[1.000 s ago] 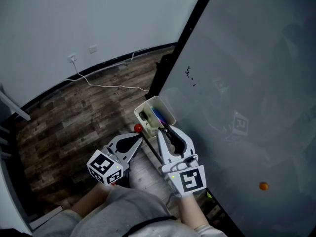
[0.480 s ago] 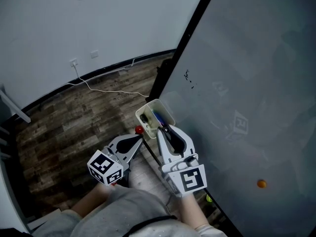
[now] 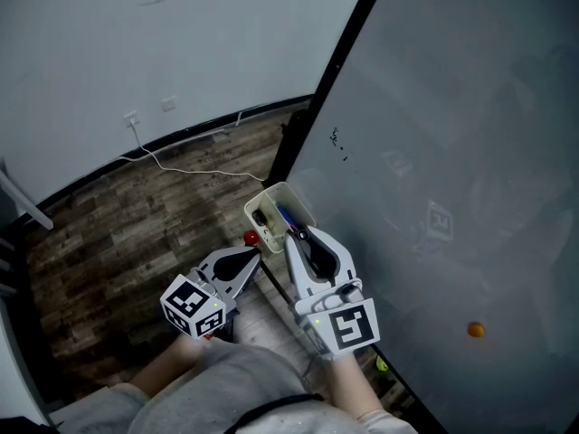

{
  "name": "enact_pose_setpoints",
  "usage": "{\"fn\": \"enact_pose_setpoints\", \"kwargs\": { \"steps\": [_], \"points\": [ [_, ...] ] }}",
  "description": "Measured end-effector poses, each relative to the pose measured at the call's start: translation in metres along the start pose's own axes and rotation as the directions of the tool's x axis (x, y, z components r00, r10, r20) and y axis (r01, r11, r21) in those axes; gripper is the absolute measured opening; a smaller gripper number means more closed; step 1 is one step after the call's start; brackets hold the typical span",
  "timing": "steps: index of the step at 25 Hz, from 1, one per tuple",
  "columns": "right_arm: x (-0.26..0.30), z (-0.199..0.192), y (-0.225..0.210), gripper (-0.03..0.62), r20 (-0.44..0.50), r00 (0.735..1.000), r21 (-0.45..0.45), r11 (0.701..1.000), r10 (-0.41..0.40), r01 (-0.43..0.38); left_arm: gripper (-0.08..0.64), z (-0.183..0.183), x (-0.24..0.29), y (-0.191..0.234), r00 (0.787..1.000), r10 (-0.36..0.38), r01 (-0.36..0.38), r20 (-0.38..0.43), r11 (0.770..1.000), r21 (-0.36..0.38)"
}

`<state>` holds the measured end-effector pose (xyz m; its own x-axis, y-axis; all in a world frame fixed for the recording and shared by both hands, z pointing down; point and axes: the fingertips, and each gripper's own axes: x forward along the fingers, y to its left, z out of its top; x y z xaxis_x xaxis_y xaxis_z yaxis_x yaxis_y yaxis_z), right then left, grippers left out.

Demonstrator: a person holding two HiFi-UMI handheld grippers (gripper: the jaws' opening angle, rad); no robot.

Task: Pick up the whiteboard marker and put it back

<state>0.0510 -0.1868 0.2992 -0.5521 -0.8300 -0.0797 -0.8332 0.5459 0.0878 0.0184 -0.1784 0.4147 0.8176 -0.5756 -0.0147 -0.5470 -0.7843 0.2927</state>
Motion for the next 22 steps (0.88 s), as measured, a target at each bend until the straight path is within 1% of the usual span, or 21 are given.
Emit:
{"fn": "enact_pose_setpoints", "kwargs": {
  "steps": [9,13,16,19,22],
  "points": [
    [0.0016,0.0027,0.0035,0.081,-0.005,1.0,0.0,1.0,0.03,-0.03,0.015,-0.0026,0.0006,0.0004,1.0,-0.002,0.002,-0.007,1.0,-0.002],
    [0.0034,0.005,0.0037,0.081,0.017,0.999,0.006,0.999,0.033,-0.033,0.015,-0.0028,0.0004,0.0018,1.0,0.001,-0.001,-0.013,1.0,0.006],
    [0.003,0.0006,0.0037,0.081,-0.007,0.999,0.011,0.999,0.038,-0.038,0.015,-0.0026,0.0011,0.0019,1.0,0.0,0.0,-0.015,1.0,0.015],
    [0.0049,0.0042,0.0038,0.081,0.03,0.998,0.017,0.999,0.049,-0.049,0.015,-0.0032,0.0025,0.0012,1.0,-0.006,0.007,-0.019,1.0,0.019],
    [0.0036,-0.0023,0.0019,0.081,-0.003,0.999,0.019,0.999,0.04,-0.04,0.015,-0.0044,0.0028,0.0005,1.0,-0.009,0.01,-0.022,1.0,0.021]
  ]
}}
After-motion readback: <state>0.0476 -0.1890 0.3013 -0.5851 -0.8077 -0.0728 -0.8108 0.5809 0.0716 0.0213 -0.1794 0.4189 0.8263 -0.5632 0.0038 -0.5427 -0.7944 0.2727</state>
